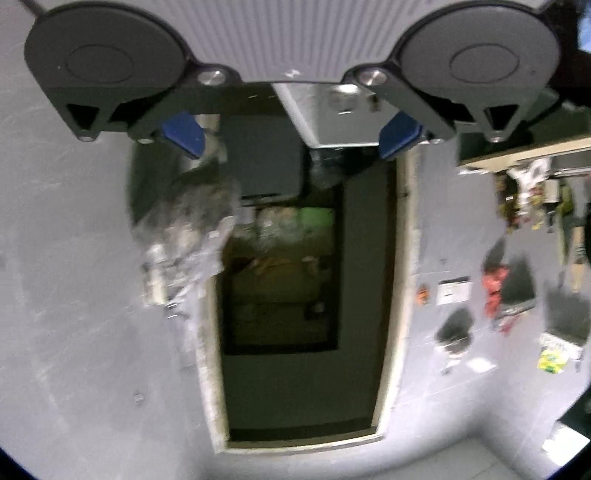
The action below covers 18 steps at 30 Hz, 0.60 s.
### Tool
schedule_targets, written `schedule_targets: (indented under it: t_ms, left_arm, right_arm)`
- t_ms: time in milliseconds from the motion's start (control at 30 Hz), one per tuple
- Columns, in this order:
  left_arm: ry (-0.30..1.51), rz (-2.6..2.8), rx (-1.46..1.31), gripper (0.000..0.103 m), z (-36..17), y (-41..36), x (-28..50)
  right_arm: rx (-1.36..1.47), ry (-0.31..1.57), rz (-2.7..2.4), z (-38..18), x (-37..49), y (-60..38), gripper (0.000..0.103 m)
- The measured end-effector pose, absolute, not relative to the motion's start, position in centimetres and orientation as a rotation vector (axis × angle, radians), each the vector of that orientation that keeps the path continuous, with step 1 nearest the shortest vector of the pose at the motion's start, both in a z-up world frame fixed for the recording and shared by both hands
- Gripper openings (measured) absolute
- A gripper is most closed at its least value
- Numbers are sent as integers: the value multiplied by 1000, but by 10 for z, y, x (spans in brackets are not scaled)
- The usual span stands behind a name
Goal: Organize utensils
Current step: 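Move the open right tool back over the utensil pile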
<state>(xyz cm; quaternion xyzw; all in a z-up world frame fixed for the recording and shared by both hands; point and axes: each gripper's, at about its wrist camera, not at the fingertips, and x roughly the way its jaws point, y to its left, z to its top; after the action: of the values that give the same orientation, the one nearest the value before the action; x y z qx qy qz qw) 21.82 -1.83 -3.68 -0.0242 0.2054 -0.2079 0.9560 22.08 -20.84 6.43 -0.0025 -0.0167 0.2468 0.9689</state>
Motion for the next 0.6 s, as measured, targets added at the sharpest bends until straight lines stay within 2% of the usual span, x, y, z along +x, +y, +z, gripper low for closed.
schedule_targets:
  t_ms: [133,300,600]
  left_arm:
    - [416,-422,-49,83,-37,-19,218]
    - [417,-421,-49,83,-37,-18,218]
    - [417,-421,-49,83,-37,-18,218]
  right_arm:
    - [6,21,373,59,231,-230,103]
    - [7,185,242,37,246,-249,103]
    - [-170,455,38,-16,262,-246,103]
